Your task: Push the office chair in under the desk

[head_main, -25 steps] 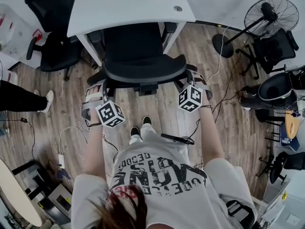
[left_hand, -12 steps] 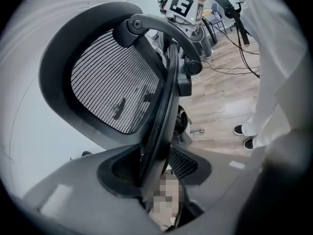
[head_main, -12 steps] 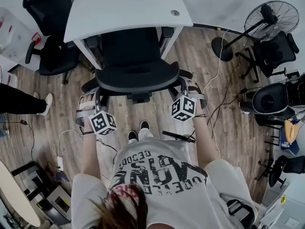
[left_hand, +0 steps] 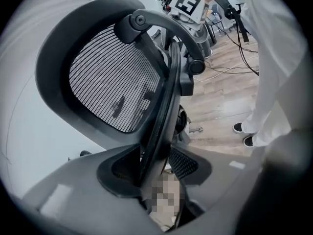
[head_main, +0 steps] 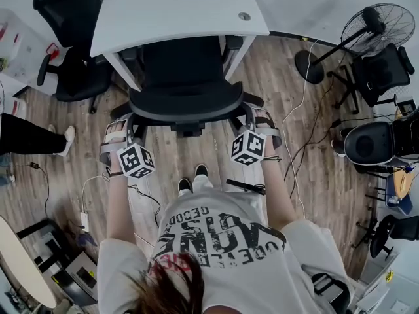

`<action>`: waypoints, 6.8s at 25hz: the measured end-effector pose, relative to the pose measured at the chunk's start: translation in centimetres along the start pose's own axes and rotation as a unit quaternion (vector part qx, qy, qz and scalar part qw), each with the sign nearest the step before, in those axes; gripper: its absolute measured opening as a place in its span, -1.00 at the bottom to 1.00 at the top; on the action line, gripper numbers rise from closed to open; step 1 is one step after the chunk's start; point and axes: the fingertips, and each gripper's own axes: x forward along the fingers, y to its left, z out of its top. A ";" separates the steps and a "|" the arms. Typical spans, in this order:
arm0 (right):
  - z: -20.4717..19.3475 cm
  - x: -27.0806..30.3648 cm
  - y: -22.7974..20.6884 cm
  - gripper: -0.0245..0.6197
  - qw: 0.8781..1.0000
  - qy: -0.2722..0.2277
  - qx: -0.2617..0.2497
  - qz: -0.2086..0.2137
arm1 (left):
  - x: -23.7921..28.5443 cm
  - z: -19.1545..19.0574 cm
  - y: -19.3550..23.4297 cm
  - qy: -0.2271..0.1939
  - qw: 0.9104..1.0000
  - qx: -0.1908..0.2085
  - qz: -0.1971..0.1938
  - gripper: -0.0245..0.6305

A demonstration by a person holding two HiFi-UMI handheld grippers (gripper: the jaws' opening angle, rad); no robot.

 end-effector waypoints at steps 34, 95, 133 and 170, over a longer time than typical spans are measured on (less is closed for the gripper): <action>-2.2 1.0 -1.8 -0.27 1.000 0.012 -0.012 0.022 | 0.5 2.4 -0.2 0.004 1.000 0.002 0.028 -0.34; 0.1 -4.9 -2.9 -0.56 0.989 -0.031 0.136 -0.041 | -4.4 3.8 0.7 -0.087 0.972 -0.218 0.011 -0.54; 12.1 -22.0 -6.5 -0.83 0.809 -0.282 0.494 -0.146 | -22.0 6.6 13.3 -0.366 0.808 -0.443 0.131 -0.89; 6.5 -31.0 -5.1 -0.83 0.818 -0.343 0.454 -0.087 | -28.3 16.9 4.0 -0.325 0.788 -0.490 0.179 -0.89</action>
